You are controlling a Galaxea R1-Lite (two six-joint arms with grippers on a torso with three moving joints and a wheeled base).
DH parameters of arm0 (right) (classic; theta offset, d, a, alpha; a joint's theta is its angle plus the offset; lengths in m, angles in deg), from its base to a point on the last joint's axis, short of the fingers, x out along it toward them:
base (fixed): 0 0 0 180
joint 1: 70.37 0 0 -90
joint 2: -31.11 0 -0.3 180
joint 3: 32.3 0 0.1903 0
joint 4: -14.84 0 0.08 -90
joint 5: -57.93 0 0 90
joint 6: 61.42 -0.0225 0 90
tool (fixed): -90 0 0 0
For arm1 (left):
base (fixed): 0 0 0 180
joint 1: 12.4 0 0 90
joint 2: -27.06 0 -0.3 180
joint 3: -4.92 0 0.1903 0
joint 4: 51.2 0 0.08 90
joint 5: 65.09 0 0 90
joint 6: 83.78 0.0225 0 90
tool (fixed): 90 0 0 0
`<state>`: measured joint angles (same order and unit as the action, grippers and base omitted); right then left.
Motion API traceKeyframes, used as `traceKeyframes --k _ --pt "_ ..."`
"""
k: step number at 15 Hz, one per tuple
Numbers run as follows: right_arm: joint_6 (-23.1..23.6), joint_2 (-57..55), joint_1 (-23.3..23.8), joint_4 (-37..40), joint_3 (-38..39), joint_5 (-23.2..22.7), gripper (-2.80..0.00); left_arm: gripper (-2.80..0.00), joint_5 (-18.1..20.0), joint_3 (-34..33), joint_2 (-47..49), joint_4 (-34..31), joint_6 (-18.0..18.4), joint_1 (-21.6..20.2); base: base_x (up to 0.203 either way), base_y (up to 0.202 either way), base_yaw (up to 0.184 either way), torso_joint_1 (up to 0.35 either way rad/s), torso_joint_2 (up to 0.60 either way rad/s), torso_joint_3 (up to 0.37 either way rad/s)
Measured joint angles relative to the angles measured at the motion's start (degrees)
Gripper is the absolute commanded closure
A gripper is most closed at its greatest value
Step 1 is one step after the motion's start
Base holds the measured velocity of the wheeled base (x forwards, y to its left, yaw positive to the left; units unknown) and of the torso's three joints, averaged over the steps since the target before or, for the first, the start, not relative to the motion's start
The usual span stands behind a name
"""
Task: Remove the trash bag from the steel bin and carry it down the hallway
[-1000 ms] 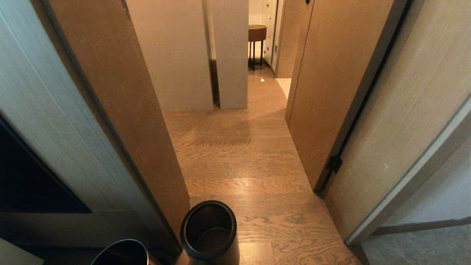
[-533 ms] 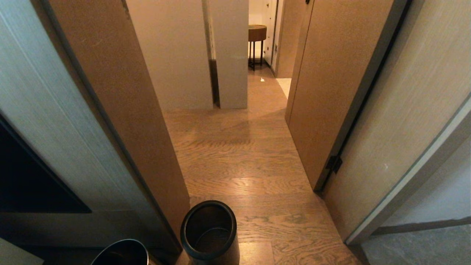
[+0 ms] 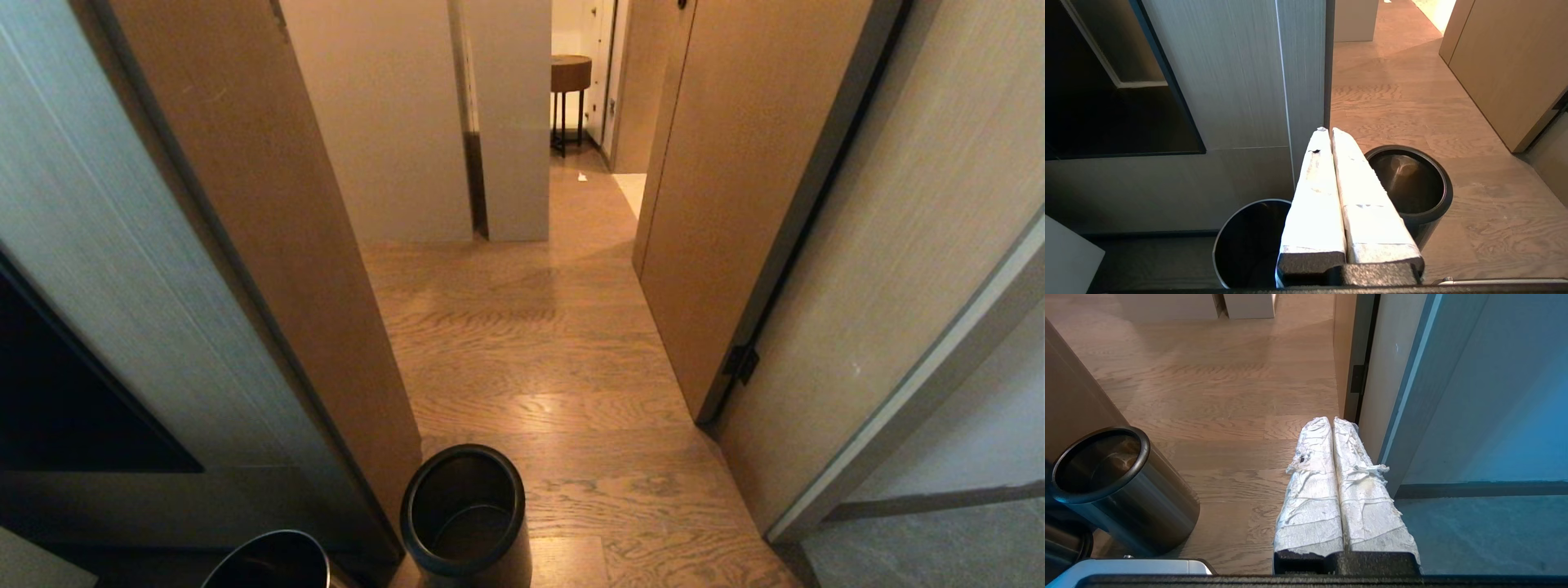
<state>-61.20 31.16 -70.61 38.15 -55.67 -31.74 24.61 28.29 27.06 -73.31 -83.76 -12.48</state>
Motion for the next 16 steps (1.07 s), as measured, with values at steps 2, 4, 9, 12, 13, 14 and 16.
traceKeyframes --k 2,4,9,12,13,14,16 --pt "0.0 0.0 0.0 0.0 0.0 0.0 0.0 0.0 0.0 0.0 0.0 0.0 0.4 0.0 0.0 0.0 0.0 0.0 0.0 0.0" --pt "0.0 0.0 0.0 0.0 0.0 0.0 0.0 0.0 0.0 0.0 0.0 0.1 0.5 0.0 0.0 0.0 0.0 0.0 0.0 0.0" --pt "0.0 0.0 0.0 0.0 0.0 0.0 0.0 0.0 -0.1 0.0 0.0 0.1 -0.5 0.0 -0.093 0.0 0.0 0.0 0.0 0.0" --pt "0.0 0.0 0.0 0.0 0.0 0.0 0.0 0.0 -0.1 0.0 0.0 0.1 -0.4 0.0 -0.197 0.0 0.001 0.004 0.0 0.001" --pt "0.0 0.0 0.0 0.0 0.0 0.0 0.0 0.0 -0.1 0.0 0.0 0.1 -0.4 0.0 -0.197 0.0 0.001 -0.002 0.0 0.007" --pt "0.0 0.0 0.0 0.0 0.0 0.0 0.0 0.0 -0.1 0.0 0.0 0.1 -0.5 0.0 -0.188 0.0 0.002 0.002 0.01 0.005" --pt "0.0 0.0 0.0 0.0 0.0 0.0 0.0 0.0 -0.1 0.0 0.0 0.2 -0.4 0.0 -0.192 0.0 0.0 0.002 0.0 0.0"
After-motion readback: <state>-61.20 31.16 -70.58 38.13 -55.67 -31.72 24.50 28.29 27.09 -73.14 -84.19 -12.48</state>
